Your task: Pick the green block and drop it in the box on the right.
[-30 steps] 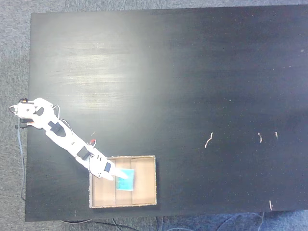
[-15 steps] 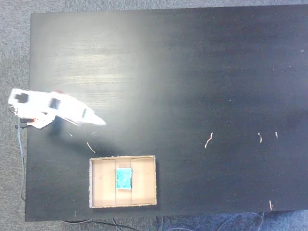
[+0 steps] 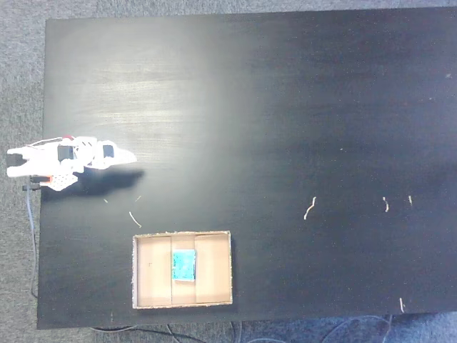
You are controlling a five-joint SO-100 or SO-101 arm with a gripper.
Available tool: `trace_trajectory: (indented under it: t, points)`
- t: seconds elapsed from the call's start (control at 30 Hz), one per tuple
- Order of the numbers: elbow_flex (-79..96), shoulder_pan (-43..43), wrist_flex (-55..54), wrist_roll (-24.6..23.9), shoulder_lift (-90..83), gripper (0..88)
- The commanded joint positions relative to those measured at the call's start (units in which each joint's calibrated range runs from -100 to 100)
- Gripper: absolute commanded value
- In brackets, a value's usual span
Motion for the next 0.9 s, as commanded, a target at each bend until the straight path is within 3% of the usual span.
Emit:
trace_trajectory:
  t: [0.0,0.87]
  points:
    - [1.5,-3.7,5.1,-0.5,-0.4,0.1]
    - [1.5,-1.6,5.3,-0.8,-0.5,0.1]
